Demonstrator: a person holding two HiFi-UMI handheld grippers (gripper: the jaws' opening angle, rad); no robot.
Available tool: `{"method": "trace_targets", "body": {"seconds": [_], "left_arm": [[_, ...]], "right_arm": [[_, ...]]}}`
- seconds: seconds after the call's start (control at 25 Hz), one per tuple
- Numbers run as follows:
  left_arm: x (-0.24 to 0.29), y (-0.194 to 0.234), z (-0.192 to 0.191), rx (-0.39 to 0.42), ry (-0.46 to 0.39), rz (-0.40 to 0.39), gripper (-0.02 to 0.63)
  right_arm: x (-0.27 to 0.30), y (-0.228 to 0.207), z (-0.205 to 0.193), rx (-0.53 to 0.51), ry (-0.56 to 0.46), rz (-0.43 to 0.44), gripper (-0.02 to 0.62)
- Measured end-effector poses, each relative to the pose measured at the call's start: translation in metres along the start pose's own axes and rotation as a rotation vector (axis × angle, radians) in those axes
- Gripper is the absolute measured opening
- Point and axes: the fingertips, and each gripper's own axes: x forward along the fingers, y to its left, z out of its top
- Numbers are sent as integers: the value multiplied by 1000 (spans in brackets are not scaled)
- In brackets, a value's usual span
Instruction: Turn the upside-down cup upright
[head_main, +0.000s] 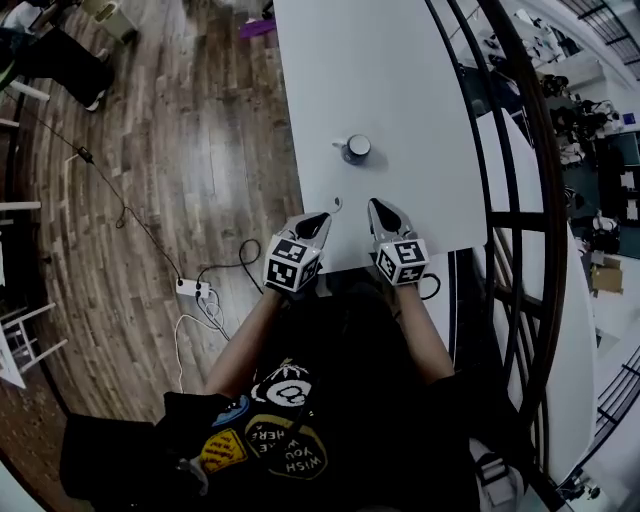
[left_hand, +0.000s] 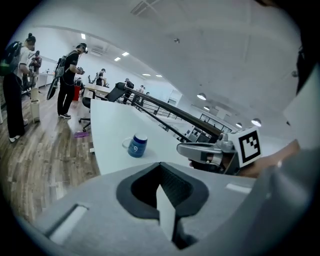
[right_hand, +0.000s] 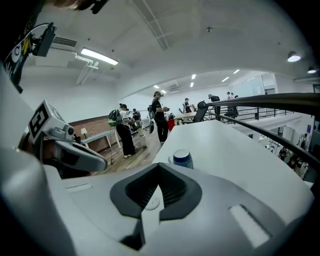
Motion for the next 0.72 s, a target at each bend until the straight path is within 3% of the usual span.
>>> {"method": "trace_targets", "body": {"seconds": [0.12,0.4,0.72], "left_arm": [[-7,-15,-11,15,8,2,5],[-32,-52,7,28,-114,80,5],[-50,-160,-27,36,-194,167,3]], "right_arm": [[-26,21,-11,37,11,2,-2],[-72,38,3,-13,-44,90,-2],[-171,26,-31,-5,-52,143,-2]]}}
